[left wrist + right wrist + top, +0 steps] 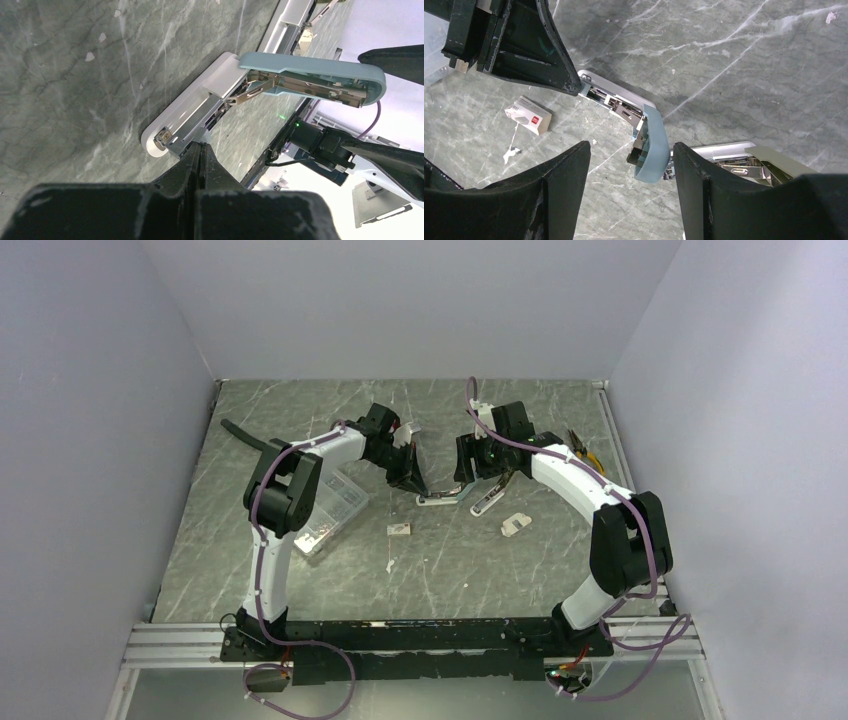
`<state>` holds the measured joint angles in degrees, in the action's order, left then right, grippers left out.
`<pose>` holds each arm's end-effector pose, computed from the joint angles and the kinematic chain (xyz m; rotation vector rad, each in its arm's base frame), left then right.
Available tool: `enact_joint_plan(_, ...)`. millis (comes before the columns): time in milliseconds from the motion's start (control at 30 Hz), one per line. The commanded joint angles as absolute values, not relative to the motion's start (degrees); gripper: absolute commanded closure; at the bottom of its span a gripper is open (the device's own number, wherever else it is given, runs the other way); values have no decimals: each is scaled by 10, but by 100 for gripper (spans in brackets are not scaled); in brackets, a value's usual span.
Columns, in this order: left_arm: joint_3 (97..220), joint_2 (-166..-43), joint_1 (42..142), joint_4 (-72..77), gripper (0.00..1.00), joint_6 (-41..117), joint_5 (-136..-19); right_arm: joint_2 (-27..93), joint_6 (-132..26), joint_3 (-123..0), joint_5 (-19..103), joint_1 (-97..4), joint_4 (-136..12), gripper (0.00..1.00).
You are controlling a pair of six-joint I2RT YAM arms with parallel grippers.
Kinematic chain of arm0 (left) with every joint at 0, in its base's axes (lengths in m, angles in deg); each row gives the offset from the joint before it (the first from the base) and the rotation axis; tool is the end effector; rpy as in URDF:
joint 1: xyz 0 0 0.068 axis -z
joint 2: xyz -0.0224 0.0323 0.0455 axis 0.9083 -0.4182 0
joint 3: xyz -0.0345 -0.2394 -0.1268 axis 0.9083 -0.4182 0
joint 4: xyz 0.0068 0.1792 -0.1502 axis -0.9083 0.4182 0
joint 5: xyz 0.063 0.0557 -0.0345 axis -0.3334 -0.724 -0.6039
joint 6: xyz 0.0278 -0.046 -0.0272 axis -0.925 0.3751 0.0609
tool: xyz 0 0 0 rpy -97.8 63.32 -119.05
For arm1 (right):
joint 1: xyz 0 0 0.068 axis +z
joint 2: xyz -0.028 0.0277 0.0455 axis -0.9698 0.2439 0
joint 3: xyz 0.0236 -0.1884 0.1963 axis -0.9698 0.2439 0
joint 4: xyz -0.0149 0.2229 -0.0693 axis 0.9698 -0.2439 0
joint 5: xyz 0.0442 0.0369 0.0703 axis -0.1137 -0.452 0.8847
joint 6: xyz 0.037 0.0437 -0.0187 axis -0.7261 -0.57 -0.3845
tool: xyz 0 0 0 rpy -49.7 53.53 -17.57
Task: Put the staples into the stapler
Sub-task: Install the staple into the stapler.
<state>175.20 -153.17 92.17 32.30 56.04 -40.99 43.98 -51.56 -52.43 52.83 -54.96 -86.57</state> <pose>0.3670 -0.2213 0.1599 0.2052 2.8076 -1.3297 0.2973 0.1287 0.2508 -0.4741 2.4339 0.5953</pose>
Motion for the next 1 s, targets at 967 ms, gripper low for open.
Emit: enact_joint_plan(967, 1798, -1504, 933, 342, 97, 532, -433, 442, -514, -522, 537, -551, -841, 34)
